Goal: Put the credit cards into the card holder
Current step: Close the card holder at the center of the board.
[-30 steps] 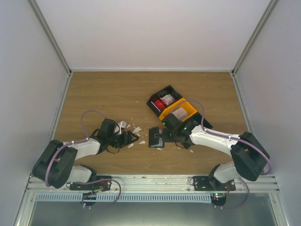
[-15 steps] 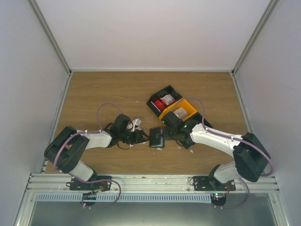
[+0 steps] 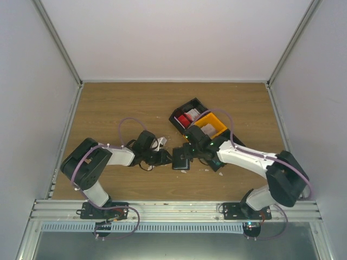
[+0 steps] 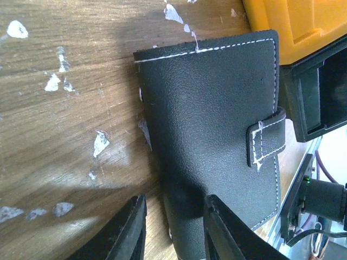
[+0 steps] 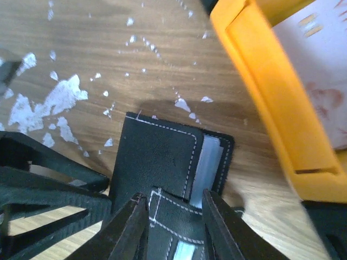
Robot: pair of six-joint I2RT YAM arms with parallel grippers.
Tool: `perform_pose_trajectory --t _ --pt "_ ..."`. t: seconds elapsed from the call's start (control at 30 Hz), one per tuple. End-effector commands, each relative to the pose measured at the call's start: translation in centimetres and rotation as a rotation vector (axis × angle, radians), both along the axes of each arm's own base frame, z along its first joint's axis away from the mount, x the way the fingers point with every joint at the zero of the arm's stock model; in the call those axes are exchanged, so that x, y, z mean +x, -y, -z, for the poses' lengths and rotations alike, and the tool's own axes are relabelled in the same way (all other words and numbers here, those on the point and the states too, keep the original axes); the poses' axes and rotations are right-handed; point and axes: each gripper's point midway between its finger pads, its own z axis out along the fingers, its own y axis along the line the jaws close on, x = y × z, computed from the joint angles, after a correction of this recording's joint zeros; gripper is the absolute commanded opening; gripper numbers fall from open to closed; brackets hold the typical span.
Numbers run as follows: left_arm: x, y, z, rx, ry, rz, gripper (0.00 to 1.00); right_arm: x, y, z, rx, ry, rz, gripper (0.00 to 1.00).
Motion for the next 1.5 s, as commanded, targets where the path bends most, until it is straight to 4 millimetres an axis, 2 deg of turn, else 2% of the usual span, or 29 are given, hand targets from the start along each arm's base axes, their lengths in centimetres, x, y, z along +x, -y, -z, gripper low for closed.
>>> perform_pose_trajectory --t 0.0,0.13,0.3,0.53,0.67,0.9,1.13,1.27,1.37,1.47 --pt "-0.1 -0.2 1.3 0.058 -0.005 -0.003 0.33 -0.2 -1.9 2.5 0.022 -0.052 -0.073 0.27" --pt "-0.2 -0.2 1.6 0.065 -0.012 -0.003 0.33 -0.7 -1.3 5.2 -0.032 -0.108 -0.072 0.21" --pt "-0.3 -0.3 1.8 0.070 -0.021 -0.004 0.37 -2.1 1.3 8.1 -0.135 -0.172 -0.019 0.15" --pt "-1.0 0.6 1.9 0.016 -0.073 0.027 0.43 -3.3 2.1 9.9 -0.122 -0.205 -0.027 0.13" --pt "-1.5 0.6 2.4 0.010 -0.118 0.030 0.46 -3.6 2.5 10.3 -0.062 -0.224 -0.024 0.13" --pt "-1.6 1.3 2.5 -0.024 -0.154 0.042 0.46 -3.7 2.0 9.3 0.149 -0.231 -0.053 0.13" --pt "-1.7 1.1 3.2 -0.010 -0.180 0.029 0.51 -3.9 3.4 9.9 0.239 -0.257 -0.012 0.11" --pt "-1.5 1.6 3.3 -0.028 -0.192 0.034 0.53 -4.0 3.4 10.0 0.286 -0.270 -0.013 0.10" --pt "-1.1 2.2 3.1 -0.034 -0.185 0.044 0.52 -4.0 3.1 9.9 0.305 -0.271 -0.025 0.10" --pt "-0.4 2.6 2.7 -0.038 -0.161 0.049 0.44 -3.8 2.8 9.5 0.322 -0.263 -0.037 0.10"
